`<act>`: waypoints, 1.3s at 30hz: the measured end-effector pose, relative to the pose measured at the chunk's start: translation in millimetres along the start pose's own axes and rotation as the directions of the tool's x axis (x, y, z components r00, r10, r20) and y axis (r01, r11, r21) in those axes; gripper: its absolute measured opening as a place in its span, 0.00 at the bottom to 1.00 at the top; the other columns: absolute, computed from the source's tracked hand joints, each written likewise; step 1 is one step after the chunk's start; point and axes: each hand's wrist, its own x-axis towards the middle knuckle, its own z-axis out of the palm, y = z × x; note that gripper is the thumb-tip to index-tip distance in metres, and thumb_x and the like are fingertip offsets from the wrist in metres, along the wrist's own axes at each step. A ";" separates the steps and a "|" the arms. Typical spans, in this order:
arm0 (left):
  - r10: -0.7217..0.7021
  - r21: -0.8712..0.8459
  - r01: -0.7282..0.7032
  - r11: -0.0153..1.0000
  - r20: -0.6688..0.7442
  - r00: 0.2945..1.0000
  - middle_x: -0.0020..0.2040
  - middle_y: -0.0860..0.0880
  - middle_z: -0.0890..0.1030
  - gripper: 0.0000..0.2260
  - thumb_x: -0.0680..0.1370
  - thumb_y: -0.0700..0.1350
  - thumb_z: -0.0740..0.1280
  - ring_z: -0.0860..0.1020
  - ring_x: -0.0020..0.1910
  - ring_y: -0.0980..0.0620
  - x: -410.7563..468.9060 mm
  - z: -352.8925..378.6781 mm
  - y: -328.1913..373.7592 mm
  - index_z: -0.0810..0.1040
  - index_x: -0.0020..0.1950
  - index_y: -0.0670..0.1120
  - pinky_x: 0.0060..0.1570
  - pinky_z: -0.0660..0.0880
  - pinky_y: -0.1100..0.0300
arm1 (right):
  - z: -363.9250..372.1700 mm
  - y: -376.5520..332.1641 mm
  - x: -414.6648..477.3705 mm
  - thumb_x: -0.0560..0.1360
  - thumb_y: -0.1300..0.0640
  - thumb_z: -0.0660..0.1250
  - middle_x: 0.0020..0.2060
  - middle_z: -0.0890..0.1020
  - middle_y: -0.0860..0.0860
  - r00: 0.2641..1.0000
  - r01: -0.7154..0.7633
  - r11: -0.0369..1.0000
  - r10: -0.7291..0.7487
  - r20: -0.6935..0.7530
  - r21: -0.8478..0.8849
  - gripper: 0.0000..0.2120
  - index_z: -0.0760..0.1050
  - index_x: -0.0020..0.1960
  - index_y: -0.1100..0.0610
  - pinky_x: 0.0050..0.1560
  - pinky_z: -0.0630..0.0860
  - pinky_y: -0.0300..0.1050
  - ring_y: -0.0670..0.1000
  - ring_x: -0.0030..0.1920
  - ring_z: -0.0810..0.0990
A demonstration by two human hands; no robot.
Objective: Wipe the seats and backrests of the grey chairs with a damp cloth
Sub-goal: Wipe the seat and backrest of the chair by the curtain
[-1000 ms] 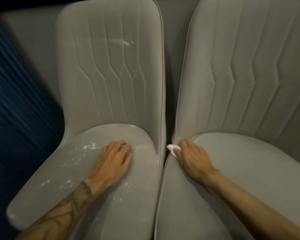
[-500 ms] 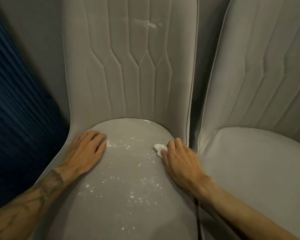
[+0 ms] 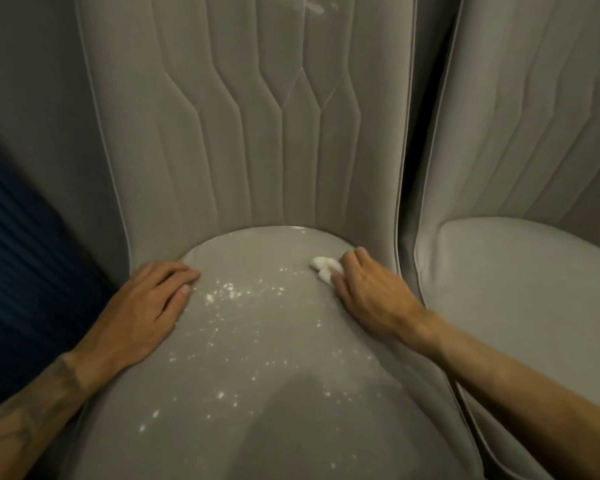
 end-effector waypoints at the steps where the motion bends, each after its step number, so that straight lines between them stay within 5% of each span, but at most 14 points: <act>1: 0.006 -0.012 -0.006 1.000 -0.022 1.000 0.62 0.49 0.79 0.23 0.85 0.55 0.53 0.75 0.59 0.50 -0.3 2.1 -1.9 0.81 0.68 0.45 0.62 0.68 0.56 | -3.1 3.9 5.0 0.83 0.42 0.48 0.51 0.72 0.53 0.997 -0.078 0.997 0.078 0.009 -0.018 0.17 0.66 0.53 0.54 0.40 0.68 0.49 0.58 0.48 0.77; 5: 0.027 -0.042 -0.030 0.999 -0.062 0.998 0.60 0.49 0.79 0.21 0.85 0.51 0.55 0.74 0.58 0.50 -0.1 5.5 -8.4 0.81 0.66 0.43 0.61 0.67 0.57 | 0.6 -17.1 15.7 0.85 0.46 0.49 0.54 0.75 0.56 0.948 -0.318 0.945 0.313 -0.064 -0.084 0.16 0.68 0.55 0.56 0.44 0.69 0.53 0.62 0.51 0.78; 10: 0.025 -0.069 -0.030 0.997 -0.069 0.997 0.60 0.47 0.79 0.20 0.84 0.49 0.54 0.75 0.58 0.47 -0.3 8.5 -10.8 0.81 0.65 0.43 0.61 0.66 0.56 | 9.3 -59.7 -20.4 0.84 0.44 0.50 0.48 0.73 0.52 0.996 -0.088 0.996 0.088 -0.011 0.027 0.13 0.65 0.50 0.52 0.40 0.69 0.52 0.60 0.44 0.77; 16: -0.002 -0.100 -0.005 0.995 -0.071 0.998 0.60 0.48 0.78 0.20 0.84 0.49 0.53 0.72 0.57 0.49 -1.2 11.4 -14.3 0.80 0.65 0.44 0.59 0.70 0.53 | 3.0 -41.7 26.5 0.84 0.53 0.50 0.55 0.74 0.57 0.901 -0.433 0.894 0.426 -0.078 -0.116 0.11 0.67 0.57 0.58 0.44 0.70 0.53 0.62 0.51 0.79; 21: -0.021 -0.125 0.010 0.992 -0.084 0.996 0.58 0.48 0.78 0.17 0.83 0.45 0.55 0.72 0.54 0.49 -1.1 10.9 -13.5 0.80 0.63 0.42 0.56 0.71 0.52 | 16.9 -70.6 7.9 0.84 0.46 0.50 0.48 0.72 0.54 0.992 -0.123 0.992 0.123 -0.007 0.001 0.12 0.64 0.51 0.53 0.40 0.68 0.53 0.62 0.44 0.77; 27: -0.077 -0.173 0.058 0.983 -0.104 0.992 0.56 0.49 0.77 0.14 0.82 0.44 0.56 0.72 0.54 0.51 -3.7 12.2 -12.3 0.79 0.60 0.43 0.54 0.73 0.52 | 9.8 -35.0 44.0 0.84 0.51 0.51 0.53 0.74 0.57 0.909 -0.413 0.906 0.403 -0.105 -0.094 0.10 0.67 0.55 0.57 0.41 0.69 0.53 0.64 0.50 0.79; 32: -0.077 -0.175 0.055 0.983 -0.119 0.990 0.54 0.50 0.76 0.13 0.82 0.43 0.56 0.72 0.53 0.52 -4.5 12.1 -10.0 0.78 0.58 0.44 0.52 0.73 0.52 | 30.8 -77.4 38.7 0.84 0.47 0.51 0.48 0.74 0.54 0.997 -0.068 0.997 0.067 -0.046 -0.024 0.11 0.64 0.51 0.53 0.37 0.63 0.51 0.62 0.45 0.78; 37: -0.088 -0.181 0.064 0.981 -0.129 0.988 0.53 0.49 0.76 0.12 0.81 0.43 0.57 0.72 0.53 0.51 -4.3 11.8 -10.4 0.79 0.57 0.43 0.52 0.74 0.51 | 17.1 -34.8 52.0 0.84 0.50 0.50 0.54 0.73 0.56 0.932 -0.360 0.925 0.348 -0.103 -0.126 0.11 0.67 0.56 0.56 0.40 0.66 0.52 0.62 0.51 0.79; 39: -0.085 -0.184 0.060 0.981 -0.134 0.987 0.53 0.48 0.77 0.12 0.80 0.41 0.57 0.73 0.53 0.49 -3.2 11.6 -10.4 0.79 0.56 0.42 0.52 0.75 0.49 | 22.2 -56.1 52.7 0.85 0.51 0.51 0.53 0.74 0.56 0.928 -0.362 0.930 0.354 -0.120 -0.059 0.10 0.67 0.55 0.56 0.40 0.63 0.51 0.62 0.51 0.79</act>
